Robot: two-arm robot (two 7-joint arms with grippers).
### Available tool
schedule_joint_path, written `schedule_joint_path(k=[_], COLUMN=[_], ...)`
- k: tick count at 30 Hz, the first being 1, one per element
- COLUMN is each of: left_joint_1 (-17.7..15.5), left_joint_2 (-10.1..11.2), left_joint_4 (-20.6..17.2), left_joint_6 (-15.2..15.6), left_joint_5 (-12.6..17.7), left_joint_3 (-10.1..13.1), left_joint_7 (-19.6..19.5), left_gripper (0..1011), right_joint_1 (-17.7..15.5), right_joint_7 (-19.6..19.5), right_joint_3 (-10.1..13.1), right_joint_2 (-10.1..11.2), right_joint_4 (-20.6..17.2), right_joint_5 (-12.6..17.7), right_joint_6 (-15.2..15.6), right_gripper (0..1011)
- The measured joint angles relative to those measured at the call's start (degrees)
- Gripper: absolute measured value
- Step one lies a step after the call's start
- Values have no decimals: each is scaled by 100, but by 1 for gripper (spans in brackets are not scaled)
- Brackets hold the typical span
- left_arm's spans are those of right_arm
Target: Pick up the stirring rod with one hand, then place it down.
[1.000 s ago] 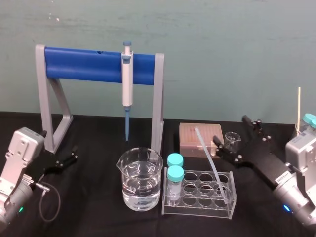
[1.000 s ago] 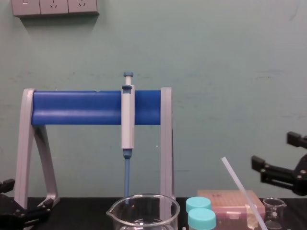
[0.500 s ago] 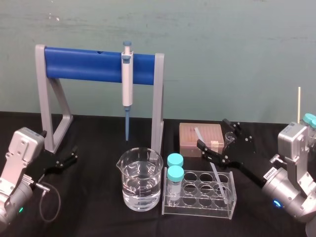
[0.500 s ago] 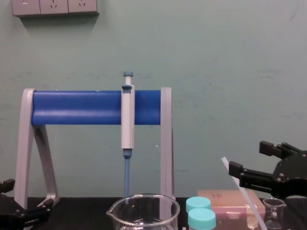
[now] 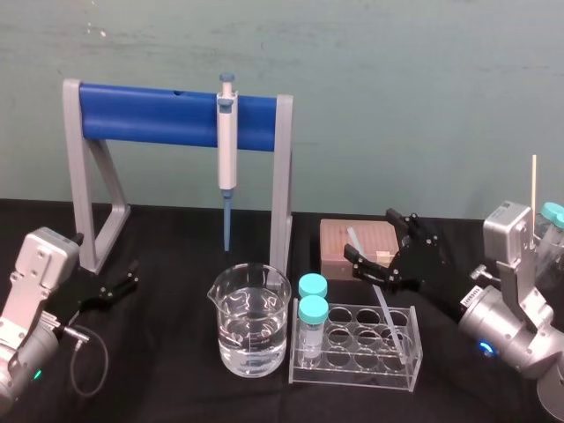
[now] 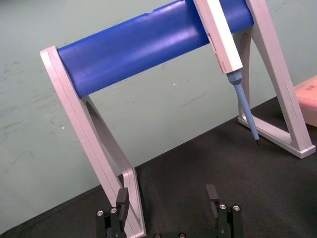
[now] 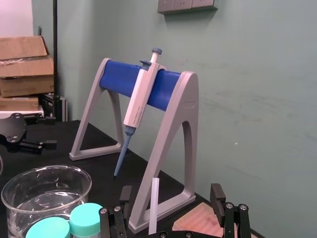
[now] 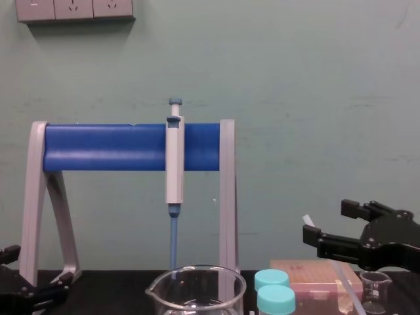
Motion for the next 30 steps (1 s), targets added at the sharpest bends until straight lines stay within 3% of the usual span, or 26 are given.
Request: schedule_joint_path(k=[14, 30], left_joint_1=[0, 0], left_joint_2=[0, 0], left_joint_4=[0, 0], left_joint_6=[0, 0], left_joint_5=[0, 0], left_joint_3=[0, 0], left_joint_7=[0, 0], left_gripper=[1000, 1000], right_joint_1=[395, 530], right_joint_7=[680, 978], right_joint_3=[89, 154], right_joint_2=[-285, -429], right_joint_4=[629, 871], right_joint_5=[287, 317], right_joint_6=[310, 535], right_gripper=[1003, 1003])
